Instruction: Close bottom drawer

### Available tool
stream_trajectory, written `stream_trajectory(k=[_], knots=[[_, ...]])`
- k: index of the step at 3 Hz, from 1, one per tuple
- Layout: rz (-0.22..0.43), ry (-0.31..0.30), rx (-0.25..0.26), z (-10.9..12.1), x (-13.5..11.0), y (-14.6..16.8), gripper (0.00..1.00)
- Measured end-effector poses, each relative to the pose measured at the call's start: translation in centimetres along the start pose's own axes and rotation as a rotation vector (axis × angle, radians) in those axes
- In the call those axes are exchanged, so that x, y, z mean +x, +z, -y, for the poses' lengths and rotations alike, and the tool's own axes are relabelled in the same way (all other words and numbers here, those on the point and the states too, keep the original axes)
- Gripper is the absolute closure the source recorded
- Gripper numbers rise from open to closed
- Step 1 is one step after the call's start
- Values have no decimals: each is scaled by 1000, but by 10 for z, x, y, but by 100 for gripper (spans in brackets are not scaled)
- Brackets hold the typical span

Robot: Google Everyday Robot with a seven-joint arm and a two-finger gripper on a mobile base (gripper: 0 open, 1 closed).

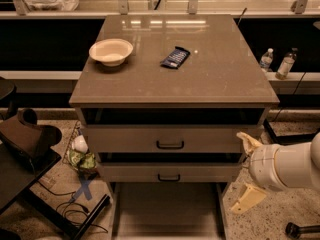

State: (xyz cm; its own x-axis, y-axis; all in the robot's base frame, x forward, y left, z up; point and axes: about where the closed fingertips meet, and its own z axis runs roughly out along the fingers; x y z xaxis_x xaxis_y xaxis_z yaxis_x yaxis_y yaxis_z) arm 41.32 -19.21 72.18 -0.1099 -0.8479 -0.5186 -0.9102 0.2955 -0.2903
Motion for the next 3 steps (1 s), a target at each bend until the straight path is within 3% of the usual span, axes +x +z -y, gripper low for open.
stream_trajectory(k=[1, 2, 3], knots=[[1, 1, 0, 0, 0, 1, 0], [53, 49, 5, -24, 23, 22, 0], [156, 145, 32, -73, 72, 67, 0]])
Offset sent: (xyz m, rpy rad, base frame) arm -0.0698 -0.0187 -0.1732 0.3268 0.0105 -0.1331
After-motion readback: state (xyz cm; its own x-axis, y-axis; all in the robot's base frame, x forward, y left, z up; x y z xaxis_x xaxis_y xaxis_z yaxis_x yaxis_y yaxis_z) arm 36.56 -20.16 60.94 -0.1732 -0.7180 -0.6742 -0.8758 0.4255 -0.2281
